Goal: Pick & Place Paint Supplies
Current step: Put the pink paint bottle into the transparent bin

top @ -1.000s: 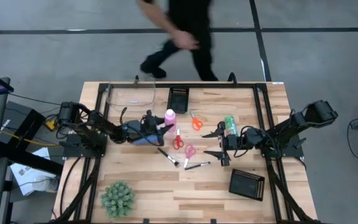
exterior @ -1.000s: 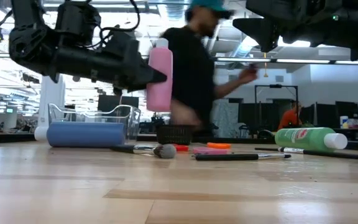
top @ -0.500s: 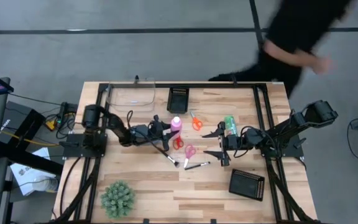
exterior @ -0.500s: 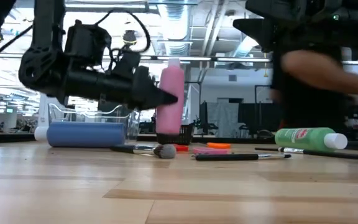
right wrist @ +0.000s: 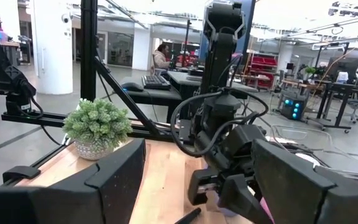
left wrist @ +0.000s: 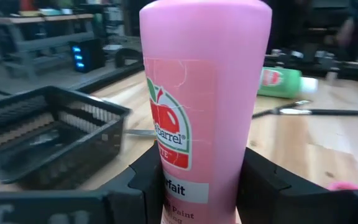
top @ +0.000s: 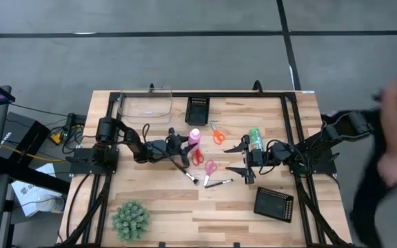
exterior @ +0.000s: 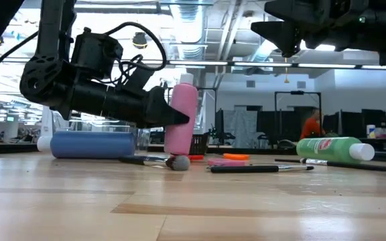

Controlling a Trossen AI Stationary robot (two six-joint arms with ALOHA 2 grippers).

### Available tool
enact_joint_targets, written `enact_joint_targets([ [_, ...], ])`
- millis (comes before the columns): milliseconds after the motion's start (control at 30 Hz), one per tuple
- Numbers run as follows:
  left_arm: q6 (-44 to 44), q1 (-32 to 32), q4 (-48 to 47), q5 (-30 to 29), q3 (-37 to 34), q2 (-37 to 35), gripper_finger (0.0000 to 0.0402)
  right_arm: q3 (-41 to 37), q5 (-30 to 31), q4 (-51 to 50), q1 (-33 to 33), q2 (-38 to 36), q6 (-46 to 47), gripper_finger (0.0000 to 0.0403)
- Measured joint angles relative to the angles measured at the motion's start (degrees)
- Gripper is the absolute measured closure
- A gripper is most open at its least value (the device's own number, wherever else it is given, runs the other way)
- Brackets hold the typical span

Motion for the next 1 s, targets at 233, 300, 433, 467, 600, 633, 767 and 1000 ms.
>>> enact_joint_targets([
  [233,-2.4,0.0,-0.2,-5.5,0.0,0.0,0.0265,0.0,0.0,0.0,0.0,0.0,1.1,0.0122],
  [300,-3.9,0.1,-0.7,-6.4,0.0,0.0,0.0265,0.0,0.0,0.0,0.0,0.0,1.4,0.0122],
  [433,-5.1,0.1,-2.0,-6.9,0.0,0.0,0.0265,0.0,0.0,0.0,0.0,0.0,1.5,0.0122],
  [467,-5.1,0.1,-2.0,-6.9,0.0,0.0,0.0265,0.0,0.0,0.0,0.0,0.0,1.5,0.0122],
  [600,-7.0,0.1,-3.1,-6.9,0.0,0.0,0.0264,0.0,0.0,0.0,0.0,0.0,1.7,0.0122],
  [633,-8.0,0.1,-3.5,-7.0,0.0,0.0,0.0262,0.0,0.0,0.0,0.0,0.0,1.7,0.0122],
  [767,-8.5,0.0,-3.9,-7.0,0.0,-0.1,0.0251,0.0,0.0,-0.3,0.0,0.0,1.7,0.0122],
  [1000,-9.8,0.0,-4.7,-7.5,-0.2,-0.2,0.0246,0.0,0.0,-0.4,0.0,0.0,1.7,0.0122],
])
